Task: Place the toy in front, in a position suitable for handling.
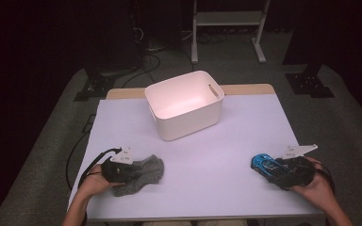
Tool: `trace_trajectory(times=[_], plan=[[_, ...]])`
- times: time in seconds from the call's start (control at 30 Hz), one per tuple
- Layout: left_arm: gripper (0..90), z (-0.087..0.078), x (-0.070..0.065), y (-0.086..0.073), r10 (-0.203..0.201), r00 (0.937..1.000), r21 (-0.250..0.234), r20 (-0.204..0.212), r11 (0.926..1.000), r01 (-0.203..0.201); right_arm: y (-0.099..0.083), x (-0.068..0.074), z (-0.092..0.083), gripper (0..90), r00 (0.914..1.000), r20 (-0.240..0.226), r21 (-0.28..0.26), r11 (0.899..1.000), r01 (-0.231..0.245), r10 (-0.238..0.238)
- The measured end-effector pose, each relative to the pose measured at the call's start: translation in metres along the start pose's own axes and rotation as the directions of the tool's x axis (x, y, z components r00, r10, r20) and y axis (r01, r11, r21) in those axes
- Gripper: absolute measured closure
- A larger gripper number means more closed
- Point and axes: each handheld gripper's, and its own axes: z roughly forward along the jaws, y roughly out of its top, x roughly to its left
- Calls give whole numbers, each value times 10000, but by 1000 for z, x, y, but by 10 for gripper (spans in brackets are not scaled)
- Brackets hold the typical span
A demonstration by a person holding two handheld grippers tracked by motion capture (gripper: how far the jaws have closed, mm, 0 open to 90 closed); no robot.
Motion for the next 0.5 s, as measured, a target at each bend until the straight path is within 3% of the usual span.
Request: trace_trajectory(times=[0.3,0.5], plan=[[774,0,1,0,9,10000,26,69,10000,-9,-4,2,-2,144,9999,-128,-10,10000,10,-11],[773,0,1,2,34,10000,111,90,9999,-35,-6,4,-1,144,9998,168,31,9999,102,-102]])
